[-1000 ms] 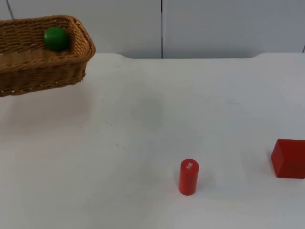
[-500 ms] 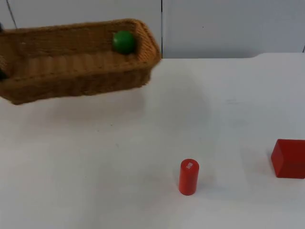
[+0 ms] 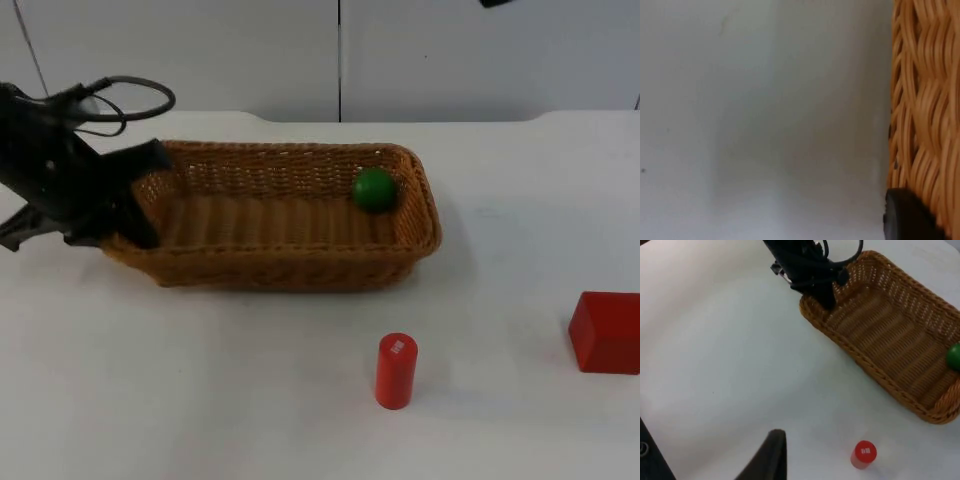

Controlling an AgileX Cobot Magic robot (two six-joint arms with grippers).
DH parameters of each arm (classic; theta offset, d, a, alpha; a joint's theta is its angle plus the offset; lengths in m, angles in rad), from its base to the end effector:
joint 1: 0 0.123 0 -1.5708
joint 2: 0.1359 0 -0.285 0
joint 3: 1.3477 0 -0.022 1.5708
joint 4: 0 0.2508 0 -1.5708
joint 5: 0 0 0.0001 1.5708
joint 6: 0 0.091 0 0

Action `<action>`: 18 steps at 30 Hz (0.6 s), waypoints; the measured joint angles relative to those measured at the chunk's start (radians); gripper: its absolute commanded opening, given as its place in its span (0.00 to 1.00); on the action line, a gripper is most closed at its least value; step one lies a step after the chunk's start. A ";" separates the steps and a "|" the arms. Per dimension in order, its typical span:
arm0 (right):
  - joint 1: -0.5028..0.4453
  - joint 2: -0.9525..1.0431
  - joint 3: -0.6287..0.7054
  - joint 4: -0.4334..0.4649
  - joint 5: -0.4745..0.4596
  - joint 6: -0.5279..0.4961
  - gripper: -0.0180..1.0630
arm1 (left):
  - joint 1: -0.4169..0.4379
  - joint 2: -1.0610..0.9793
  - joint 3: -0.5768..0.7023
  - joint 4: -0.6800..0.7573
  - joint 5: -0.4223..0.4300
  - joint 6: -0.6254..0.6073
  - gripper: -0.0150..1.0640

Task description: Pick up the basket with the left hand and place the object to the left of the red cylinder into the basket with the right hand.

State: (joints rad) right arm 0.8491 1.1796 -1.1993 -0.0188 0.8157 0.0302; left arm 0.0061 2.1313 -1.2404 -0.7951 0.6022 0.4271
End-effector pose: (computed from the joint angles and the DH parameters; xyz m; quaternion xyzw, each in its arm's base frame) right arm 0.1622 0.1824 0.3881 -0.3644 0.8322 0.1697 0.3818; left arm 0.3989 -0.0344 0.0973 -0.1013 0.9613 -0.2228 0.1268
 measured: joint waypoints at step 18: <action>0.000 0.000 0.000 -0.008 0.002 0.006 0.99 | -0.002 -0.110 -0.007 0.016 -0.047 0.015 0.99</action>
State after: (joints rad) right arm 0.8491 1.1796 -1.1993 -0.0272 0.8177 0.0366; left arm 0.0044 2.0216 -1.2471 -0.7793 0.5551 0.4417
